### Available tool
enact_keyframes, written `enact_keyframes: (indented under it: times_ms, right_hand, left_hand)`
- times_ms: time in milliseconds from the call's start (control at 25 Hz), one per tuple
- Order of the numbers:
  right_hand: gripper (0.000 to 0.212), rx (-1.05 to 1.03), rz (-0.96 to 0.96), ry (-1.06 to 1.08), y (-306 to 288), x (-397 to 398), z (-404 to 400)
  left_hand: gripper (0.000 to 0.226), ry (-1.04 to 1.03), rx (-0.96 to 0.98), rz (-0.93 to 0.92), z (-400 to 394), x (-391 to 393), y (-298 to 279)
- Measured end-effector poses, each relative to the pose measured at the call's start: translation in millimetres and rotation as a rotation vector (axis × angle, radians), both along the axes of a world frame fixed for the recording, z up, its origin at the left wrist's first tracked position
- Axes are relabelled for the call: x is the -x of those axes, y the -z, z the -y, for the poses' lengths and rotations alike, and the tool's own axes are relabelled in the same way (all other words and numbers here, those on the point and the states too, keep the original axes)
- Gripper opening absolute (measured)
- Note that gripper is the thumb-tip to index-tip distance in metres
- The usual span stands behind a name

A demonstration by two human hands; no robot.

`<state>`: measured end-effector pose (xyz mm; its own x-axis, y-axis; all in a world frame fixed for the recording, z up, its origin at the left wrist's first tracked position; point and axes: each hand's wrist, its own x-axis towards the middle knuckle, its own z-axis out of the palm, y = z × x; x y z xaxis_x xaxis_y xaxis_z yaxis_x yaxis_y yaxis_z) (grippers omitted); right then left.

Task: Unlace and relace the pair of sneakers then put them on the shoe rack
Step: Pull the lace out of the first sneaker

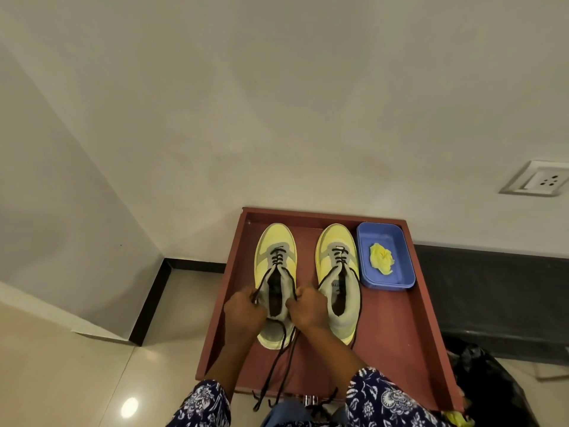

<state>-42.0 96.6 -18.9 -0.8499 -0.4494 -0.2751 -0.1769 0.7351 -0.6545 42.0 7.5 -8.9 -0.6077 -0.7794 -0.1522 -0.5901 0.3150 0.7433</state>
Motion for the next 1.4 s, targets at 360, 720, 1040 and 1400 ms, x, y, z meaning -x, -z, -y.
enact_keyframes:
  times_ms: [360, 720, 1040, 1400]
  right_hand:
    - [0.013, 0.147, 0.061, 0.034, -11.6, 4.7, -9.9]
    - [0.017, 0.301, -0.056, 0.121, -33.3, 52.4, -25.1]
    - [0.018, 0.246, -0.197, 0.27, -27.7, 126.7, -64.3]
    - [0.031, -0.077, -0.15, 0.216, 20.9, 186.2, -107.8]
  left_hand:
    - [0.022, 0.074, 0.052, 0.039, -6.4, -12.4, -9.9]
    - [0.033, 0.229, 0.243, -0.153, -39.9, 70.7, -33.2]
    - [0.038, 0.448, 0.214, -0.153, -80.8, 156.9, -36.5]
    - [0.038, 0.573, 0.112, -0.03, -111.7, 201.5, -18.3]
